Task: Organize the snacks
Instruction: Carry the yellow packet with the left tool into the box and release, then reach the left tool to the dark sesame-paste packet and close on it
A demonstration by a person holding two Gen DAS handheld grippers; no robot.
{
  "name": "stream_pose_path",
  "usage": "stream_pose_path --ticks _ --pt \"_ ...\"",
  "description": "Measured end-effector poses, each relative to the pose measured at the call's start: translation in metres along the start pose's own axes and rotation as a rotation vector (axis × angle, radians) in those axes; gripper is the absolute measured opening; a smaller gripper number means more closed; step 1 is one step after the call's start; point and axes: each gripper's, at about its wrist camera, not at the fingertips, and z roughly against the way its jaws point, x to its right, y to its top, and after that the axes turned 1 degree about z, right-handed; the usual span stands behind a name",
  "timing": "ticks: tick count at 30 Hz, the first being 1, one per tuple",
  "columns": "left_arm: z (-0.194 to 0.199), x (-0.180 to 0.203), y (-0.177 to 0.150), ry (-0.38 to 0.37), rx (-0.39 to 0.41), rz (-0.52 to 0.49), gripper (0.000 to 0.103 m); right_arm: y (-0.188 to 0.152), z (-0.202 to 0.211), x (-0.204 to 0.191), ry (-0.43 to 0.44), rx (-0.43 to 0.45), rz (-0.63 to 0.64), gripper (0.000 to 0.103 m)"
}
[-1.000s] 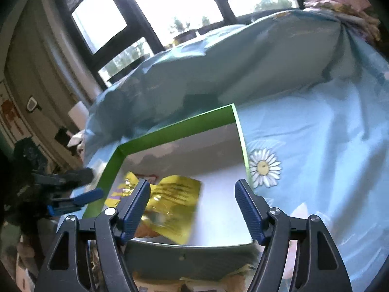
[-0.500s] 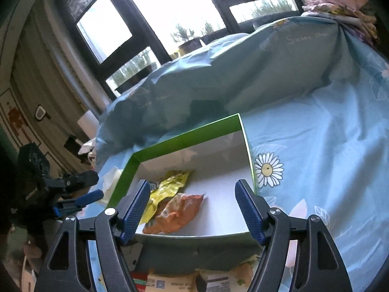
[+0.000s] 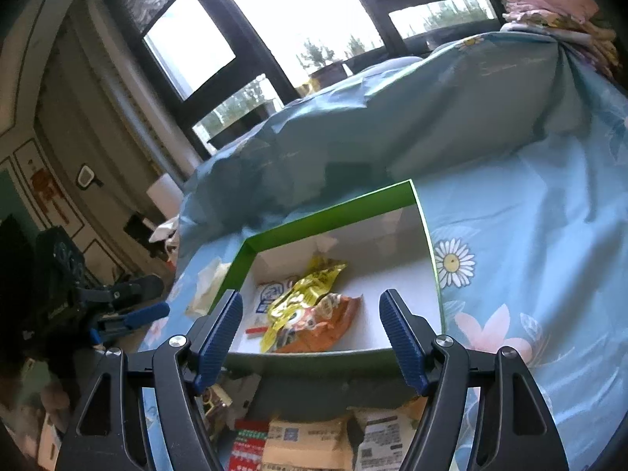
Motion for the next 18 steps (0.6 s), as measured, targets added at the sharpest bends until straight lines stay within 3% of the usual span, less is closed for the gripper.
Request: stream_pose_path --ticks 7,18 --pt "0.010 -0.012 -0.019 0.017 -0.014 0.017 0.103 -0.011 0.003 -0.013 0.032 -0.019 0.015 0.073" --pt "0.021 -0.048 -0.044 0.059 -0.057 0.091 0.103 -0.047 -0.009 -0.057 0.110 -0.126 0.119 0.073"
